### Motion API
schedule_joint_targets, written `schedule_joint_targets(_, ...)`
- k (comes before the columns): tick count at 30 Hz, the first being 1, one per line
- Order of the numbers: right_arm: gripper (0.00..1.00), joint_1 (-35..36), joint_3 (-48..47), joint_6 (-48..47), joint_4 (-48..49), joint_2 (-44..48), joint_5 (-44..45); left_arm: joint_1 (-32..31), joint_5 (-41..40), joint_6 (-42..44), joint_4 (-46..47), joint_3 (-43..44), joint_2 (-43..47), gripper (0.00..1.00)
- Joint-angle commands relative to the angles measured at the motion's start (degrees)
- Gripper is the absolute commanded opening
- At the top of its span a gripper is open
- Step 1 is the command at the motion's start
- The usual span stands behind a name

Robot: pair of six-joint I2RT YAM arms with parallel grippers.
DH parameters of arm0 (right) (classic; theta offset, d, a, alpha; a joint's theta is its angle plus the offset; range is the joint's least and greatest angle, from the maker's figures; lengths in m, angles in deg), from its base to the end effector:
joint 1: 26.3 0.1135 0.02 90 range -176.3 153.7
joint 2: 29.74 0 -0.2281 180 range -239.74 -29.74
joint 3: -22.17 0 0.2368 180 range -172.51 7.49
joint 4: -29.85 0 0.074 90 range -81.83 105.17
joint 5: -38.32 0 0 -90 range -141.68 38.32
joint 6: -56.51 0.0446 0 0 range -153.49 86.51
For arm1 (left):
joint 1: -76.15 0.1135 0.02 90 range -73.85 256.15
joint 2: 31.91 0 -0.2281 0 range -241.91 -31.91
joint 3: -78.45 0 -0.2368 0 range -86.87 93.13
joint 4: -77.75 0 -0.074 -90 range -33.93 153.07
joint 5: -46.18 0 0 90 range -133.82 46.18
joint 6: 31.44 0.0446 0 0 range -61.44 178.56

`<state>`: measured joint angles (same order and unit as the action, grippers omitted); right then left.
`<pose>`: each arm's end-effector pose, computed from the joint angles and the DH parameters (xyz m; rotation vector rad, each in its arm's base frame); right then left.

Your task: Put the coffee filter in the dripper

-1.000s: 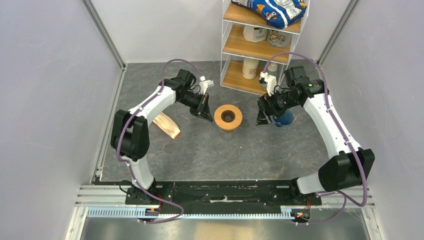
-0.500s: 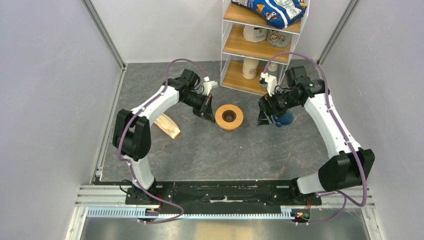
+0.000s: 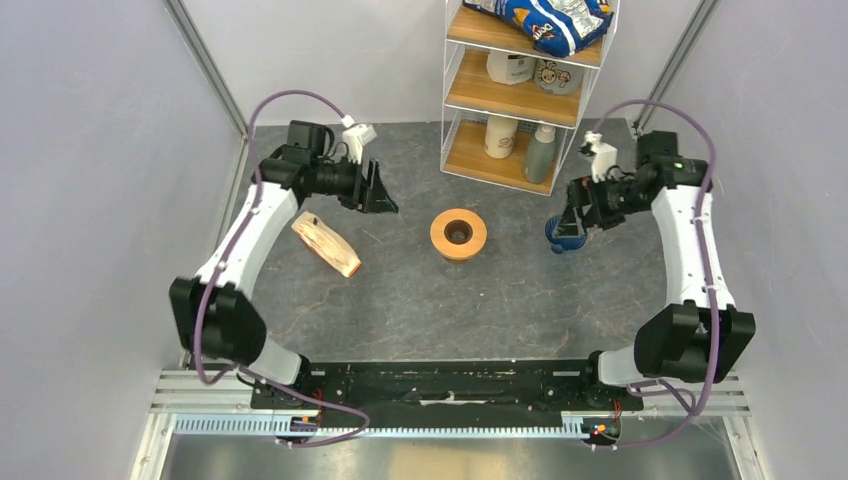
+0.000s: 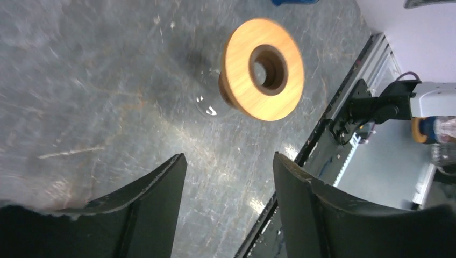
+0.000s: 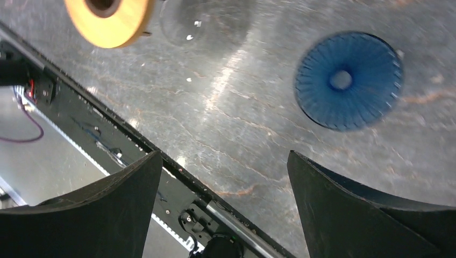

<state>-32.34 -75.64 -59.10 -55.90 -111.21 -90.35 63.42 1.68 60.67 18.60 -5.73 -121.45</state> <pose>0.2532 0.0012 0.3038 -0.5880 2.4622 0.7277 0.3023 -0.1009 0.2836 0.6370 2.3069 -1.0632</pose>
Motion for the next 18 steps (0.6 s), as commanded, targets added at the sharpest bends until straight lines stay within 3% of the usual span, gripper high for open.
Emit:
schedule_joint_targets(1,0.94,-7.7,0.3,1.4,-1.8,2.3,-0.6,-0.9,-3.6,-1.1,5.4,1.6,6.9,0.71)
schedule_joint_targets(5,0.96,-12.4,6.6,10.3,7.7,2.1,5.4,-0.6,-13.9,-6.8,13.6,0.4,11.3,0.8)
schedule_joint_targets(6,0.97,-12.5,7.8,12.5,9.7,1.2,8.1,-0.6,-15.4,-7.8,16.2,-0.7,12.3,0.89)
schedule_joint_targets(8,0.96,-12.8,9.0,15.2,13.5,-1.4,10.5,-0.5,-18.6,-9.1,21.7,-3.8,14.5,0.91)
schedule_joint_targets(13,0.85,-12.9,9.1,19.6,21.2,-7.3,15.0,-0.5,-19.9,-9.0,17.7,-1.4,13.4,0.93)
schedule_joint_targets(18,0.79,-12.9,9.1,18.7,26.3,-12.4,14.0,-0.5,-20.0,-8.4,18.1,-3.9,14.6,0.94)
